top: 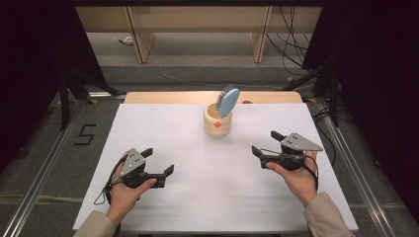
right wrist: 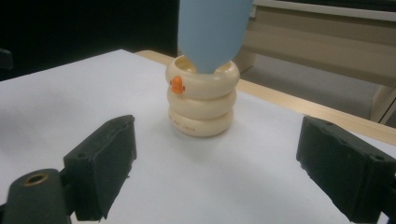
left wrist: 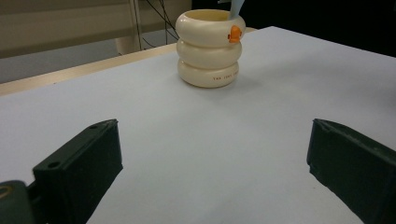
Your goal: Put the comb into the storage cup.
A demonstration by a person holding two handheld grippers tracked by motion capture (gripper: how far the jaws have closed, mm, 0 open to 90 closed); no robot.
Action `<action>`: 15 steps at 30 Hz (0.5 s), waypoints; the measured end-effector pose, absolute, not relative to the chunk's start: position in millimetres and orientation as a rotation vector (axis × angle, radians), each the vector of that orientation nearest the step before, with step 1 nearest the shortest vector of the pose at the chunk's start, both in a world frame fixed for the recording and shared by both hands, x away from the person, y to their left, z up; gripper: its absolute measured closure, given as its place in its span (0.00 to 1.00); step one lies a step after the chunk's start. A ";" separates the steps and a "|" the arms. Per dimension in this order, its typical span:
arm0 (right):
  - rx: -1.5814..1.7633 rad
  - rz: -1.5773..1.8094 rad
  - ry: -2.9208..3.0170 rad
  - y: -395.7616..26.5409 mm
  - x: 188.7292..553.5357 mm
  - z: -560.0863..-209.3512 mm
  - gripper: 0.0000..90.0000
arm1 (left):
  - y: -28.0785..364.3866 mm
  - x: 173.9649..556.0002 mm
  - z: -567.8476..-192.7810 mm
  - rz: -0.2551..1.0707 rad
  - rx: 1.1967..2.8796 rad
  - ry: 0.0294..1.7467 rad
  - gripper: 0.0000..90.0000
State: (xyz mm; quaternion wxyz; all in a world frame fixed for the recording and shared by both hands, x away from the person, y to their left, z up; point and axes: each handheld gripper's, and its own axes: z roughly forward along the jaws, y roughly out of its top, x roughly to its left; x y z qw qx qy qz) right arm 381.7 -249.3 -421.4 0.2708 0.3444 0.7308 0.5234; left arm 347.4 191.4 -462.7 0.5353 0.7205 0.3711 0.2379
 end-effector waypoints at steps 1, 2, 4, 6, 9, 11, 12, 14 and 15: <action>0.929 1.407 1.969 -250.7 380.4 -421.9 0.14 | 191.4 347.3 -462.8 0.567 1.716 0.884 0.03; 0.930 1.406 1.970 -251.8 379.2 -422.5 0.15 | 191.6 347.4 -462.8 0.567 1.716 0.885 0.03; 0.930 1.403 1.975 -254.6 376.6 -424.3 0.15 | 192.0 347.4 -463.0 0.568 1.717 0.887 0.03; 0.928 1.395 1.986 -256.7 374.5 -425.9 0.15 | 192.3 347.5 -463.2 0.569 1.717 0.887 0.03; 0.929 1.387 1.989 -260.5 371.6 -428.6 0.15 | 192.7 347.7 -463.6 0.570 1.717 0.889 0.03; 0.934 1.379 1.996 -262.5 369.3 -430.6 0.15 | 193.1 347.9 -463.9 0.571 1.720 0.890 0.03; 0.930 1.372 1.998 -263.1 368.3 -431.6 0.15 | 193.3 348.0 -464.0 0.571 1.723 0.890 0.03; 0.927 1.362 2.005 -264.1 366.3 -433.3 0.15 | 193.6 347.9 -464.1 0.573 1.724 0.891 0.03; 0.928 1.363 2.007 -264.6 365.5 -434.1 0.15 | 193.8 347.9 -463.9 0.573 1.723 0.892 0.03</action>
